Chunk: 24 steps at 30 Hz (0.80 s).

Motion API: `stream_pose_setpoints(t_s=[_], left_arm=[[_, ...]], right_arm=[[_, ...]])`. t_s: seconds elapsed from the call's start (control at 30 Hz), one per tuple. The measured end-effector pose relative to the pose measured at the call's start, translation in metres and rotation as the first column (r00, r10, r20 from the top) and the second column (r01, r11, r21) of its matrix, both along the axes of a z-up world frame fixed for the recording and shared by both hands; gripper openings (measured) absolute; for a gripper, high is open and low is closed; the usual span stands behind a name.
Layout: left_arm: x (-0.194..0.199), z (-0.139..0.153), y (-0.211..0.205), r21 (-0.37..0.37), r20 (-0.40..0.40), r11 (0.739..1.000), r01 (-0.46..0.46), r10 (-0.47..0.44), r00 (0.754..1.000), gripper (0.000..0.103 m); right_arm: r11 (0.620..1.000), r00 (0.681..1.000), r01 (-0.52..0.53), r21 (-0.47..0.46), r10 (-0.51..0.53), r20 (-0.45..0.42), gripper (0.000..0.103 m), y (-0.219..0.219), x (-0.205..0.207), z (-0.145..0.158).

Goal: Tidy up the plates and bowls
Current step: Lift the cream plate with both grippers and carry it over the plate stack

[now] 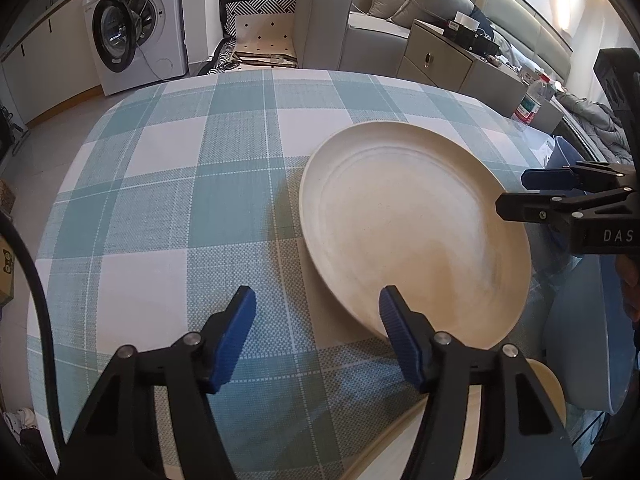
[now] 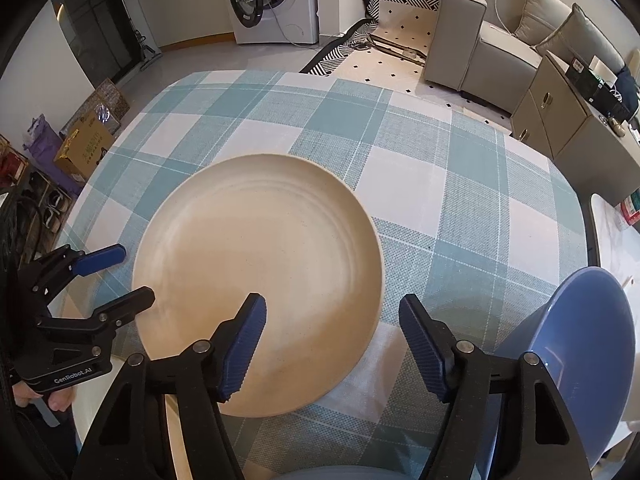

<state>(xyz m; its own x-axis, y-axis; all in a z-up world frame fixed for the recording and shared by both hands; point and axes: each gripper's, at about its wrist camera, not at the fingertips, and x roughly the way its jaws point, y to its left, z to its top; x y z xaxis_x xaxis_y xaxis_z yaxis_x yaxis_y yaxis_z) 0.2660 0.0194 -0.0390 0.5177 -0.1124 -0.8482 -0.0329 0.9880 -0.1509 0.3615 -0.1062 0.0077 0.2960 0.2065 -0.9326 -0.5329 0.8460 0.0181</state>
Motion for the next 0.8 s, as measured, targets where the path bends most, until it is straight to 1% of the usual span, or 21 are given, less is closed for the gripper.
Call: stream_pose_setpoints(t_s=[0.1,0.13,0.2,0.27,0.43,0.47,0.53,0.6,0.63,0.7,0.8], left_arm=[[0.0,0.0,0.001,0.001,-0.002,1.0,0.0,0.0,1.0,0.063],[0.0,0.0,0.001,0.001,-0.004,1.0,0.001,-0.001,1.0,0.062],[0.001,-0.001,0.001,-0.006,-0.004,1.0,0.007,-0.007,1.0,0.056],[0.0,0.0,0.0,-0.005,0.0,1.0,0.013,-0.013,1.0,0.054],[0.0,0.0,-0.002,-0.009,0.007,1.0,0.027,-0.027,1.0,0.047],[0.0,0.001,-0.003,-0.011,0.008,0.999,0.031,-0.031,0.999,0.045],[-0.001,0.001,-0.005,-0.012,0.017,0.999,0.043,-0.042,0.999,0.04],[-0.001,0.002,-0.007,-0.016,0.024,0.998,0.057,-0.057,0.998,0.032],[-0.001,0.002,-0.008,-0.016,0.027,0.998,0.064,-0.064,0.998,0.031],[-0.001,0.003,-0.01,-0.01,0.032,0.997,0.074,-0.073,0.997,0.025],[0.0,0.002,-0.011,-0.009,0.031,0.997,0.079,-0.078,0.996,0.025]], right_arm=[[1.0,1.0,-0.007,-0.013,0.007,-0.012,0.072,0.002,0.001,-0.004],[1.0,1.0,-0.01,-0.023,0.01,-0.016,0.07,0.003,0.001,-0.007],[1.0,1.0,-0.008,-0.025,0.007,-0.028,0.069,0.003,0.003,-0.011],[0.999,0.999,-0.01,-0.033,0.009,-0.038,0.069,0.004,0.004,-0.015],[0.998,0.999,-0.019,-0.053,0.016,-0.046,0.062,0.007,0.004,-0.019],[0.998,0.999,-0.02,-0.058,0.018,-0.043,0.061,0.007,0.004,-0.019],[0.998,0.999,-0.019,-0.065,0.017,-0.039,0.057,0.007,0.004,-0.019],[0.997,0.999,-0.019,-0.069,0.016,-0.038,0.054,0.006,0.003,-0.019],[0.997,0.999,-0.02,-0.074,0.017,-0.037,0.051,0.005,0.003,-0.018],[0.997,0.999,-0.021,-0.077,0.018,-0.041,0.05,0.004,0.003,-0.018],[0.995,0.998,-0.018,-0.094,0.013,-0.055,0.05,0.004,0.004,-0.022]])
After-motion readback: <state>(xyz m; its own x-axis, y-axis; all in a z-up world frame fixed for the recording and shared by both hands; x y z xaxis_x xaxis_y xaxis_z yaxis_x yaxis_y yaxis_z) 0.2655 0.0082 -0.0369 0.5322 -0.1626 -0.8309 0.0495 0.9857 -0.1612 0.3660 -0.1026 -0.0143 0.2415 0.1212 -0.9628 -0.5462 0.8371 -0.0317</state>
